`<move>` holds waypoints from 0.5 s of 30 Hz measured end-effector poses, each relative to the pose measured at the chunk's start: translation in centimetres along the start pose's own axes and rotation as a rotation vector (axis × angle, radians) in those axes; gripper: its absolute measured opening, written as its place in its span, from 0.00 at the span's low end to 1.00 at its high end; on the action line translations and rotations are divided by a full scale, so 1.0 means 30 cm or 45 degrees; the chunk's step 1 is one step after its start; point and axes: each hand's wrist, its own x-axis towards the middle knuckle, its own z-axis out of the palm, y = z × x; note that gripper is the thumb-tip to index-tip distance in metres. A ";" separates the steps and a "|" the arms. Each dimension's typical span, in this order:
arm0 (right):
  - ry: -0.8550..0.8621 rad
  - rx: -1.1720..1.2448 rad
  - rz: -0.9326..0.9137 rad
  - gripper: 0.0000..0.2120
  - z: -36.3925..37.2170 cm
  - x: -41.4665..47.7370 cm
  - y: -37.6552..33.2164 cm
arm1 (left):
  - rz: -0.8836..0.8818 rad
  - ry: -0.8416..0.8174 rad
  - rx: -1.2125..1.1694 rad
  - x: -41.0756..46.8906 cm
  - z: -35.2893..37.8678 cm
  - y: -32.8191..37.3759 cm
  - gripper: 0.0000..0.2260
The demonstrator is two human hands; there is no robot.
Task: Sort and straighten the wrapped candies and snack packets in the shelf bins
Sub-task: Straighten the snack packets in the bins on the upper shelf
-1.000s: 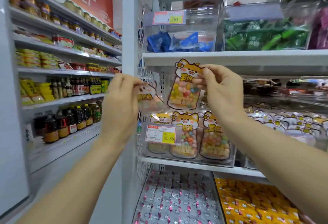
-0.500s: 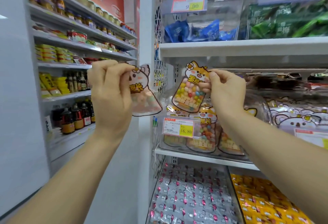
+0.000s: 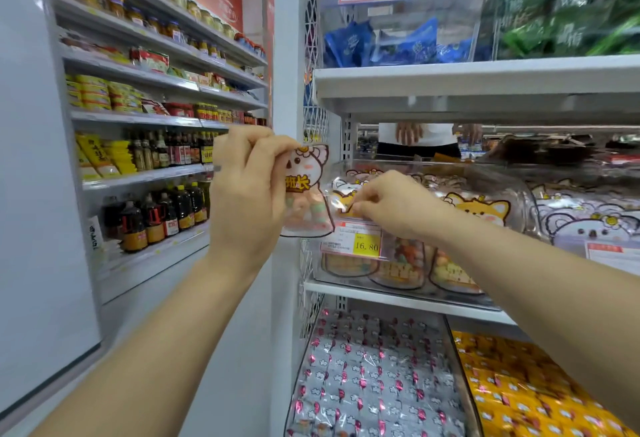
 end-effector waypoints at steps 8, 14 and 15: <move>0.135 0.073 -0.071 0.16 -0.050 -0.034 0.020 | 0.029 -0.113 0.007 -0.011 0.024 0.030 0.09; 0.329 0.444 -0.288 0.12 -0.161 -0.166 0.026 | 0.058 -0.088 -0.118 0.050 0.046 0.160 0.09; 0.315 0.515 -0.304 0.12 -0.183 -0.193 0.031 | 0.070 -0.079 -0.148 0.060 0.055 0.190 0.09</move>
